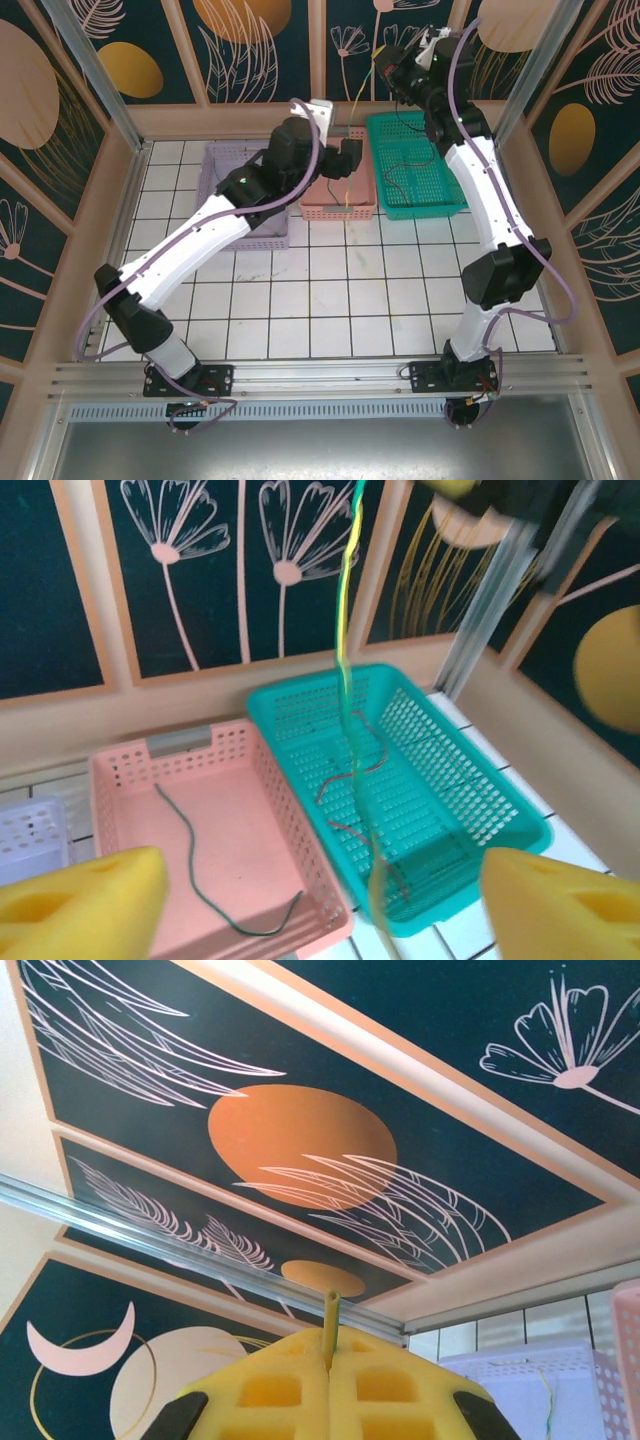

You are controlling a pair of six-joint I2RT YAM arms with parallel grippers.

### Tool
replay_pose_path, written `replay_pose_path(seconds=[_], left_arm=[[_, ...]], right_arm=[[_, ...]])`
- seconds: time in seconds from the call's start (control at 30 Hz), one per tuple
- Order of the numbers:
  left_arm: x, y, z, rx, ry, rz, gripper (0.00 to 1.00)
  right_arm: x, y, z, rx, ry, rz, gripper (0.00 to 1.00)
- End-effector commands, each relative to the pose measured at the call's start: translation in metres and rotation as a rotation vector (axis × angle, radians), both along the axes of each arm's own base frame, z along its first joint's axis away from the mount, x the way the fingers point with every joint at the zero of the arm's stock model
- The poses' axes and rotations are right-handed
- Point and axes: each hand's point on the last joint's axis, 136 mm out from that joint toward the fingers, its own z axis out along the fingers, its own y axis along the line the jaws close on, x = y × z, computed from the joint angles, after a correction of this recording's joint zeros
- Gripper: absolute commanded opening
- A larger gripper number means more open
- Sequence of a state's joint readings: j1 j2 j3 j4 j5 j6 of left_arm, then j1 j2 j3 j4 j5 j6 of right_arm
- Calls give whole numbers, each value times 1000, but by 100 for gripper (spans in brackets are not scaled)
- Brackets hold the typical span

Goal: Untangle the cables

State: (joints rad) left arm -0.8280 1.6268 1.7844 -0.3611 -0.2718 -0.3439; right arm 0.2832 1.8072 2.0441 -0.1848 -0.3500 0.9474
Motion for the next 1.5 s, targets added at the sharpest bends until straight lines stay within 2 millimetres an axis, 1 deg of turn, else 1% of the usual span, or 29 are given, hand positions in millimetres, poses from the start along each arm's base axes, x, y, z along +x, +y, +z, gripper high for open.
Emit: replay_pose_path(seconds=[0.0,0.07,0.1,0.2,0.27,0.33,0.4,0.43,0.47,0.53,0.57,0.6,0.67,0.73,0.83,0.9,0.93,0.97,1.03,1.07,1.13,1.2,1.3,1.33,1.37,1.4,1.47], left_arm=[[-20,5,27,-139,26,-66,94],[-24,0,16,-152,75,-130,96],[-24,-3,5,-139,108,-151,95],[-11,-5,-30,-53,193,-134,94],[0,-6,-43,-23,217,-119,94],[13,-5,-48,-26,222,-106,94],[28,-10,-59,-12,243,-95,94],[32,-13,-62,-12,251,-100,93],[36,-18,-65,-12,257,-109,91],[39,-29,-67,-34,270,-136,82],[40,-33,-66,-49,273,-149,72],[41,-37,-66,-61,273,-163,51],[45,-36,-65,-85,286,-147,0],[46,-33,-61,-112,285,-124,0],[51,-21,-40,-218,269,-92,0],[67,1,-27,-311,282,-13,0],[76,14,-23,-356,295,27,0],[86,29,-20,-406,305,69,0],[103,56,-14,-511,310,141,0],[110,69,-12,-564,309,180,0],[123,90,-10,-658,305,238,0],[132,106,-13,-736,316,294,0],[136,118,-16,-811,306,354,0],[136,119,-14,-834,296,354,0],[136,119,-14,-857,298,352,0],[135,117,-14,-872,302,340,0],[134,113,-15,-878,321,321,0]], right_arm=[[-2,5,13,-1,-46,26,0],[-1,8,14,8,-46,33,0],[0,10,15,13,-46,39,0],[0,18,18,26,-48,57,0],[-1,24,19,27,-47,71,0],[-3,28,22,31,-48,80,0],[-5,32,22,33,-45,88,0],[-6,33,23,35,-46,88,0],[-7,34,23,37,-47,90,0],[-9,35,26,43,-49,94,0],[-10,36,27,45,-52,98,0],[-10,35,28,48,-53,100,0],[-10,36,27,47,-48,101,0],[-10,36,28,41,-51,101,0],[-8,32,21,17,-20,91,0],[-8,24,11,-14,39,61,39],[-10,17,8,-29,61,35,53],[-13,10,2,-42,99,1,62],[-26,-2,-3,-33,153,-51,69],[-34,-5,-12,-10,193,-67,70],[-59,-7,-34,82,295,-103,74],[-93,2,-58,238,408,-123,79],[-138,32,-107,481,571,-119,82],[-147,40,-119,546,604,-125,83],[-155,49,-124,613,622,-116,83],[-156,56,-131,651,638,-109,83],[-152,70,-138,667,670,-82,83]])
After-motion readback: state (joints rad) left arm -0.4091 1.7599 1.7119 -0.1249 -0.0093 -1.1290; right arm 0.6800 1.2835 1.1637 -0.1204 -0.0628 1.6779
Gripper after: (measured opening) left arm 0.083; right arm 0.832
